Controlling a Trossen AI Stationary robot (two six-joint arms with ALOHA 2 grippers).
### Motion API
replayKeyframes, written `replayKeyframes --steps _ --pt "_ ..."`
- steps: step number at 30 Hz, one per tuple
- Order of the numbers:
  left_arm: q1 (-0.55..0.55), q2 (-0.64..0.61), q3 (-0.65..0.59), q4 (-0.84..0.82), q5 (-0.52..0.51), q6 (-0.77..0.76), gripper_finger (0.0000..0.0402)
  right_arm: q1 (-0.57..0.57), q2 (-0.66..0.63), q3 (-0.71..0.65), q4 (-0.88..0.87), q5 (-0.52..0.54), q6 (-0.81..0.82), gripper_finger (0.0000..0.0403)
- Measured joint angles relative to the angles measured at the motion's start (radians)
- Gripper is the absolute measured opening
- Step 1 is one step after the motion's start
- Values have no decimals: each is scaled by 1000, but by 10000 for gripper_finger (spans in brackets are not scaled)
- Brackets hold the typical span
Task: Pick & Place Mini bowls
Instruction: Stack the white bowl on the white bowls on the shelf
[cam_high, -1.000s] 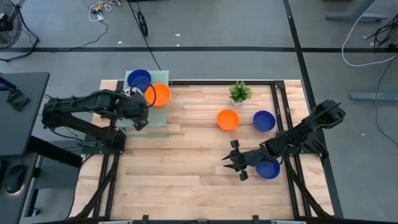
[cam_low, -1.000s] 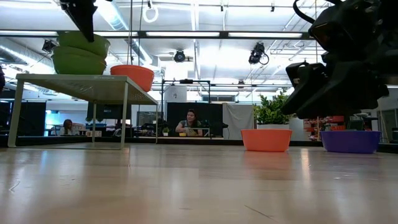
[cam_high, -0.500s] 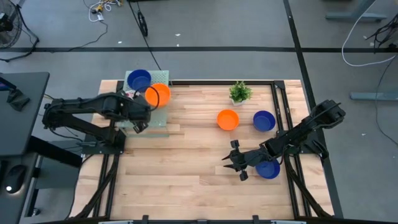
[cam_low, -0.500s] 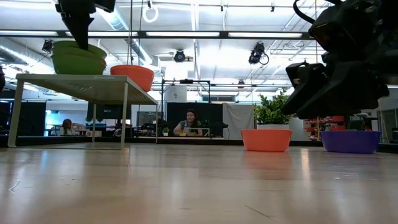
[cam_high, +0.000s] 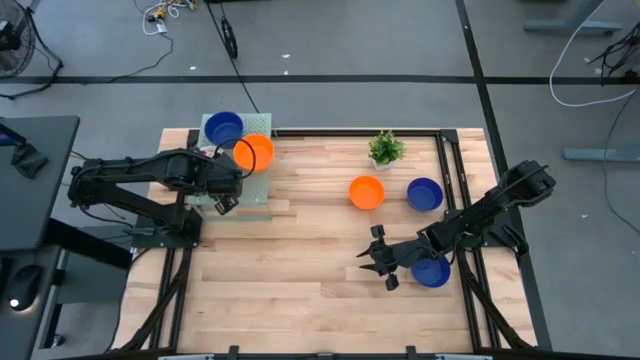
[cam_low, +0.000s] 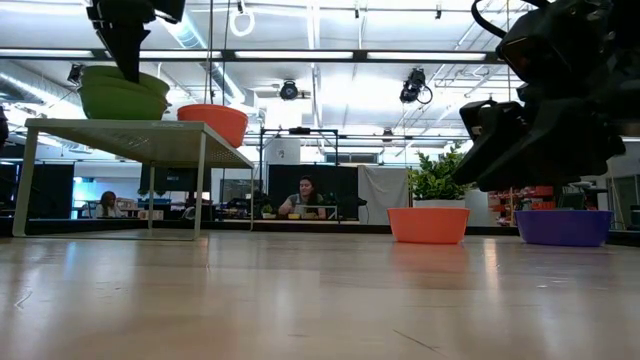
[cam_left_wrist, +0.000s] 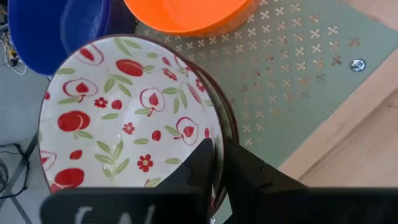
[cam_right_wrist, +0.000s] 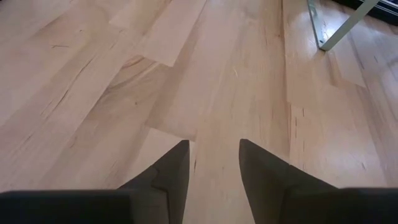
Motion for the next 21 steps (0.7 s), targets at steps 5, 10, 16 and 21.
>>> replayKeyframes --steps 5,10,16,21 --pt "0 0 0 -2 -6 -5 69 0 0 0 0 0 0 141" --pt "0 0 8 -3 11 -5 119 0 0 0 0 0 0 141" --pt "0 0 81 1 45 4 171 0 0 0 0 0 0 141" --pt "0 0 150 1 45 4 173 0 0 0 0 0 0 141"
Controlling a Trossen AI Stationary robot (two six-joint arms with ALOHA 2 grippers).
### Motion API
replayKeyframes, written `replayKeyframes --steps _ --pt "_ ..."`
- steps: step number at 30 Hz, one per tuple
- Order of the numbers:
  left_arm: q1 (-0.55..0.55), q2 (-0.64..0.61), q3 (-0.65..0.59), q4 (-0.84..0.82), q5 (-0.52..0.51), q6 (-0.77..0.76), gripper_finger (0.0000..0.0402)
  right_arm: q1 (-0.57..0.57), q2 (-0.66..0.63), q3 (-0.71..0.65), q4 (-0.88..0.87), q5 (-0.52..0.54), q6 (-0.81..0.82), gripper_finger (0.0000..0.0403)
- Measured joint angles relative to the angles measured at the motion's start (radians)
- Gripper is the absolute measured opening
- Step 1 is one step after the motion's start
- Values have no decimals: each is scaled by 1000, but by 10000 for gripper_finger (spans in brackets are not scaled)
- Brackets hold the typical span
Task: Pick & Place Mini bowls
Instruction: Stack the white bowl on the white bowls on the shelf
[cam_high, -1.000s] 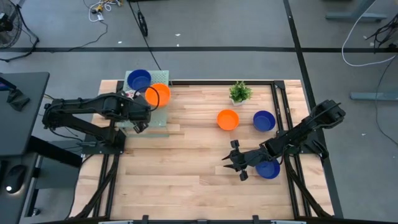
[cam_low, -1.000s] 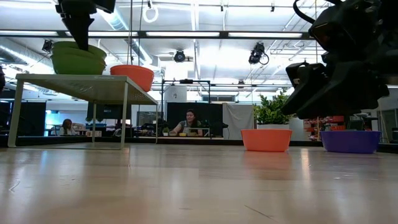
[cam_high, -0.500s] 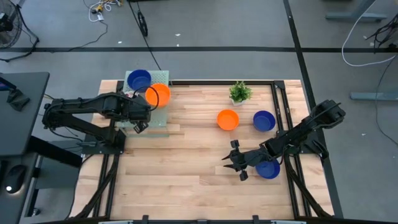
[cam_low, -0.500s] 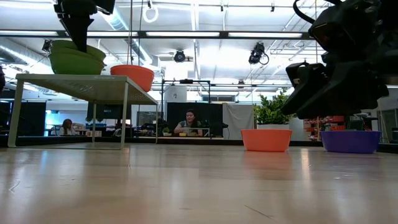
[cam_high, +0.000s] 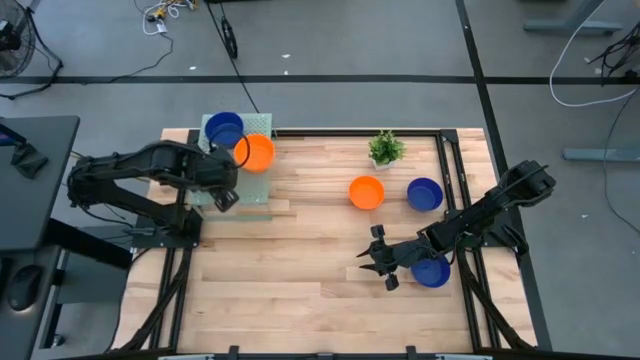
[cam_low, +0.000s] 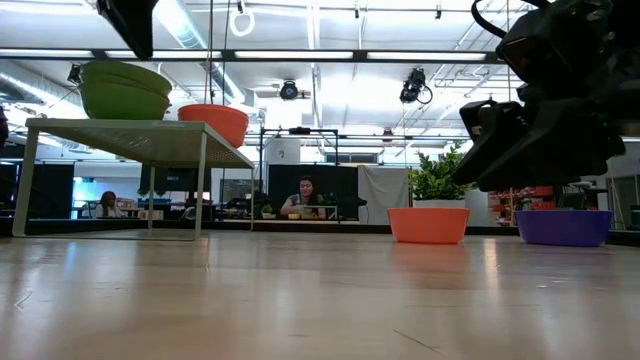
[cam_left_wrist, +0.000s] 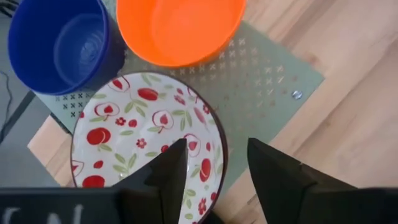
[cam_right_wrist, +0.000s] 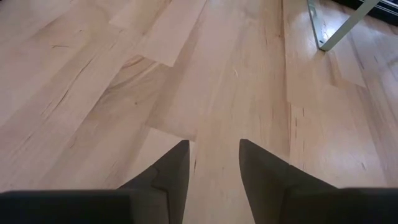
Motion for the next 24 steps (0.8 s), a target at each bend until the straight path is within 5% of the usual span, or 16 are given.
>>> replayKeyframes --steps 4,11,24 --pt "0 0 13 0 5 0 136 0 0 0 0 0 0 141" --pt "0 0 12 -1 -49 0 11 0 0 0 0 -3 7 141" --pt "4 38 12 21 -89 0 5 0 0 0 0 -2 15 141"
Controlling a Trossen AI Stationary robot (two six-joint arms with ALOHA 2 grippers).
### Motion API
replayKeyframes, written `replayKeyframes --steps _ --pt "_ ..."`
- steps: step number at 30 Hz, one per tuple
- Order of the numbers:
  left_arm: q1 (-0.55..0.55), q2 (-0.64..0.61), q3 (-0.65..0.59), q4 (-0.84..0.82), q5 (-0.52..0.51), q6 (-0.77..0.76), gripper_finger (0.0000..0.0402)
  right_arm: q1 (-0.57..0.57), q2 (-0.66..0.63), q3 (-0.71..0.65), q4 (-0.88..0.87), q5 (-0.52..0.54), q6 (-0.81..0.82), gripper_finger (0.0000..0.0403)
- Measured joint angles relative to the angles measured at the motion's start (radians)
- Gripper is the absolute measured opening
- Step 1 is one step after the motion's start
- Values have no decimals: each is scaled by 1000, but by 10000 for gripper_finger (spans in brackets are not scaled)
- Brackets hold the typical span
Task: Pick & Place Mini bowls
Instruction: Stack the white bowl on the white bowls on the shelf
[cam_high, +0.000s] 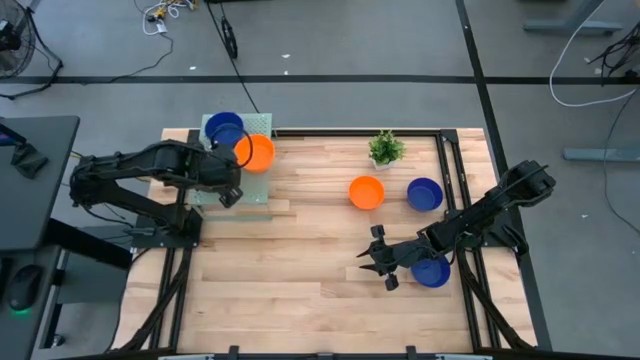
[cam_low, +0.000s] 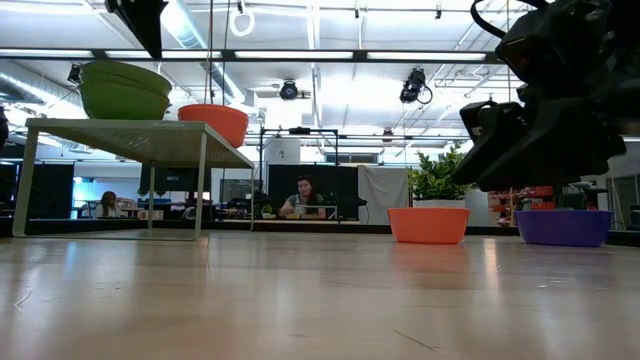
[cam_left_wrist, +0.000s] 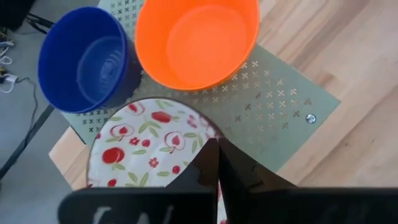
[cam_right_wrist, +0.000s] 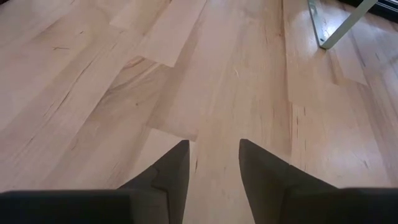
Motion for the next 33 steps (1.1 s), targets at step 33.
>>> replayKeyframes --steps 33 --pt "142 109 0 5 8 84 6 0 0 0 -24 -2 3 141"
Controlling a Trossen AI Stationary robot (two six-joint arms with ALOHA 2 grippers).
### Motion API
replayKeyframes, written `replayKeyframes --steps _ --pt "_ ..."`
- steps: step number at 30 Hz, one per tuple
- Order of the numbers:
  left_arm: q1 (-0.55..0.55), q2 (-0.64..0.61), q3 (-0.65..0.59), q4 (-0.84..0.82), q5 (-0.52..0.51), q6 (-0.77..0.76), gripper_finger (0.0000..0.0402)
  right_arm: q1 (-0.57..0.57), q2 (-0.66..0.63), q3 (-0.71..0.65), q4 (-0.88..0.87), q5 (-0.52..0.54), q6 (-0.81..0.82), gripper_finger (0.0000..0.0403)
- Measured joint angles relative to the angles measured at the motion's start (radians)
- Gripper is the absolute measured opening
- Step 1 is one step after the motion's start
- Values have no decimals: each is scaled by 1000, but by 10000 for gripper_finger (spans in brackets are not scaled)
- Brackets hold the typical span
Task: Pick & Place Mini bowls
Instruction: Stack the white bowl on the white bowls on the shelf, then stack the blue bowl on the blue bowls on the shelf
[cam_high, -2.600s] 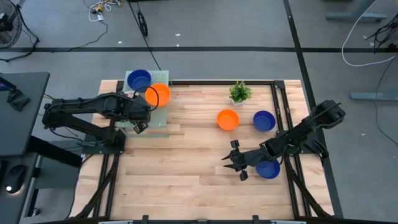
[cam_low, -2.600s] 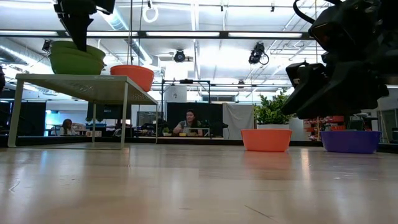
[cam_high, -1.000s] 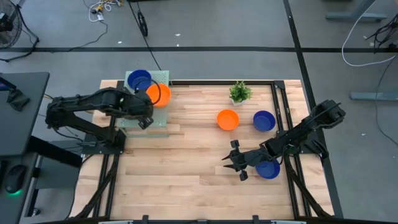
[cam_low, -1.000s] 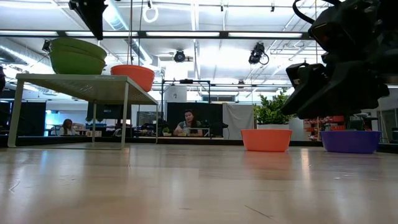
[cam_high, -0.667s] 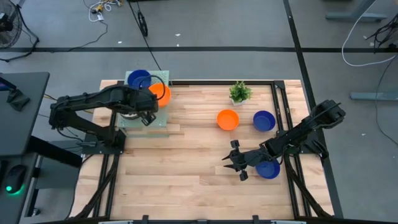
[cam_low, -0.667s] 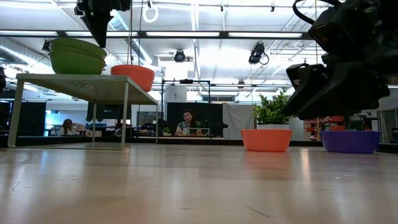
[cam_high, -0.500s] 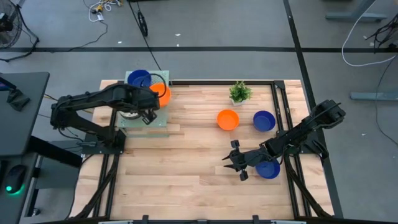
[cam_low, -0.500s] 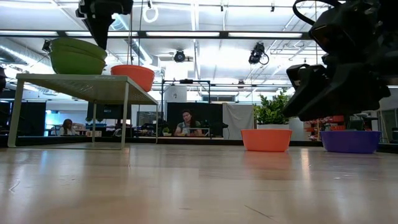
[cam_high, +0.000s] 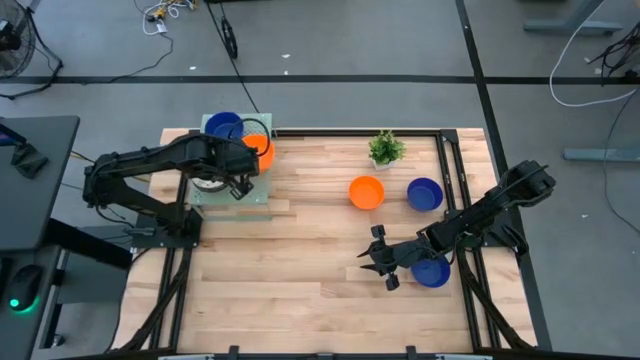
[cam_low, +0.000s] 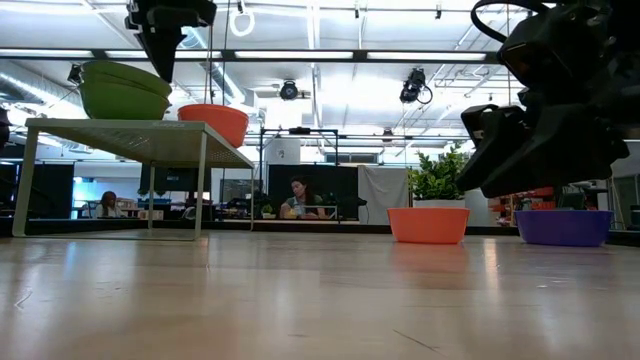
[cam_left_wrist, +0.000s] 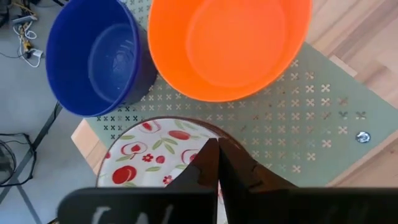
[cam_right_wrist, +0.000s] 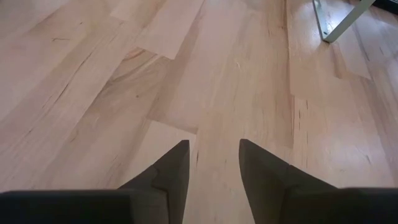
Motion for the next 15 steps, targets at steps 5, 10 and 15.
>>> replayKeyframes --steps 5,10,15 --pt "-22 -20 0 -6 -2 -1 3 0 0 0 0 0 0 141" --pt "-87 -52 0 9 -15 -35 5 0 0 0 1 0 0 141" --pt "-190 -59 0 139 -66 -51 3 0 0 0 7 0 0 141"
